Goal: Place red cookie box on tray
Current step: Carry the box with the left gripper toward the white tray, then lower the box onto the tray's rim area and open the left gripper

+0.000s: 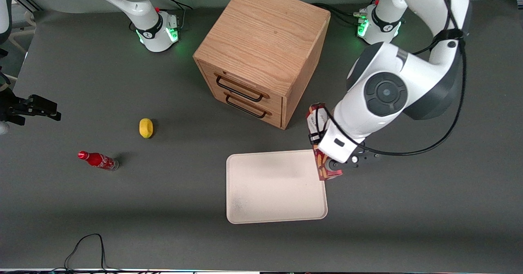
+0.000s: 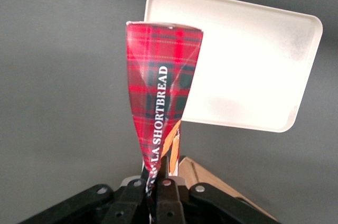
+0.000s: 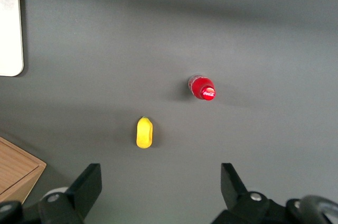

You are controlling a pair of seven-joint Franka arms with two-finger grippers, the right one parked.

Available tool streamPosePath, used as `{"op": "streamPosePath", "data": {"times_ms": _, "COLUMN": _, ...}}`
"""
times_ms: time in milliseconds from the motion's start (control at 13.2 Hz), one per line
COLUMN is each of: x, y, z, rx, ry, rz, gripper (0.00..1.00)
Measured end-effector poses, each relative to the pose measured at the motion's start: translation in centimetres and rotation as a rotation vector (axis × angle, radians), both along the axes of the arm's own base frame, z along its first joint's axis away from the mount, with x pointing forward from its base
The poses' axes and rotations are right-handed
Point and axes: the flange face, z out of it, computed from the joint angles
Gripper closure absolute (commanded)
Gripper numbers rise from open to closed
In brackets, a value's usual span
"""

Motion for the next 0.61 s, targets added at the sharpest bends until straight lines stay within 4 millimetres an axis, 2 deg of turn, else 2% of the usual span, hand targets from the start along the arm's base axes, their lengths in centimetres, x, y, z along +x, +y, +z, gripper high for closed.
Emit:
{"op": "streamPosePath", "data": {"times_ms": 152, "x": 1.4, "y": -0.4, "z": -3.5, "rx": 0.005, "ry": -0.007, "rz": 0.003, "gripper": 1.00}}
{"op": "streamPosePath", "data": {"times_ms": 380, "x": 3.4, "y": -0.3, "z": -10.3, "rx": 0.020, "ry": -0.012, "rz": -0.026, "gripper": 1.00}}
{"op": "streamPosePath", "data": {"times_ms": 608, "x": 4.4, "y": -0.1, "z": -16.6, "rx": 0.048, "ry": -0.055, "rz": -0.081, "gripper": 1.00}}
